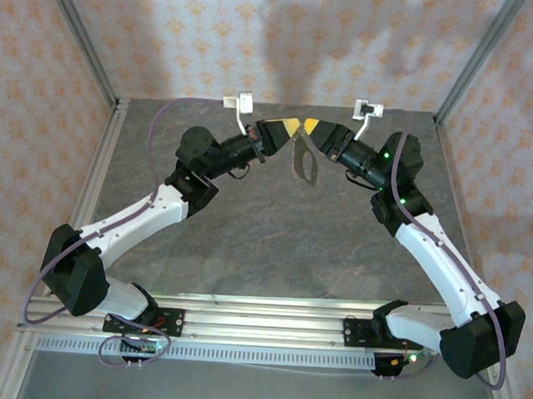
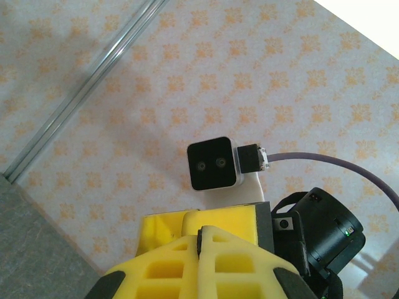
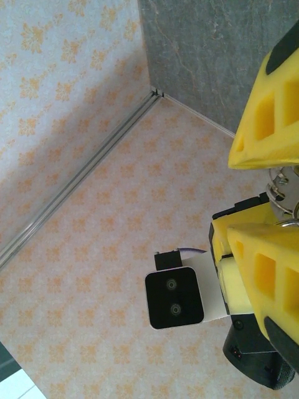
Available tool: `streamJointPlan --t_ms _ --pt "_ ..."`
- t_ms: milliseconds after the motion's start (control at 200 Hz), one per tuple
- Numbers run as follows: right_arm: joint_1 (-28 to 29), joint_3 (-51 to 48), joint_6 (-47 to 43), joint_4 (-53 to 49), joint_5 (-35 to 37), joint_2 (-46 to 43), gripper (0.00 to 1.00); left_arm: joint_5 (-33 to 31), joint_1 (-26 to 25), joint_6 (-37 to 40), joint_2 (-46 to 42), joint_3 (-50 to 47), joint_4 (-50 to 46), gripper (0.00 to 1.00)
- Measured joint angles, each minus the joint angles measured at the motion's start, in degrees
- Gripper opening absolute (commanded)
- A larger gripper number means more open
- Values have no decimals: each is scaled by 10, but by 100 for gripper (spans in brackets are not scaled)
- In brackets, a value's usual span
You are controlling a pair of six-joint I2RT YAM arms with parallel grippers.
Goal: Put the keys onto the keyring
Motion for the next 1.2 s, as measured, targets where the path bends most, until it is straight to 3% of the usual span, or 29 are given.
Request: streamJointPlan --t_ms 250,385,636,776,921,1031,1131,1201 --pt "2 1 2 5 -5 7 27 0 0 0 0 0 0 0" --pt "9 1 8 17 -21 10 0 -1 -1 0 0 0 0 0" --pt "23 -81 33 89 -10 27 0 -27 -4 26 5 -21 4 0" --pt "9 -176 42 124 37 129 0 -41 5 19 63 -76 43 0" --pt "-27 -267 59 115 69 203 0 -75 12 20 83 -143 -3 0" --pt "-29 -269 57 99 80 206 15 -98 12 30 69 -154 -21 1" --pt "-25 -256 48 96 84 205 30 -127 12 31 38 -168 -32 17" --pt "-17 -246 35 85 89 205 35 -151 13 34 15 -179 -46 35"
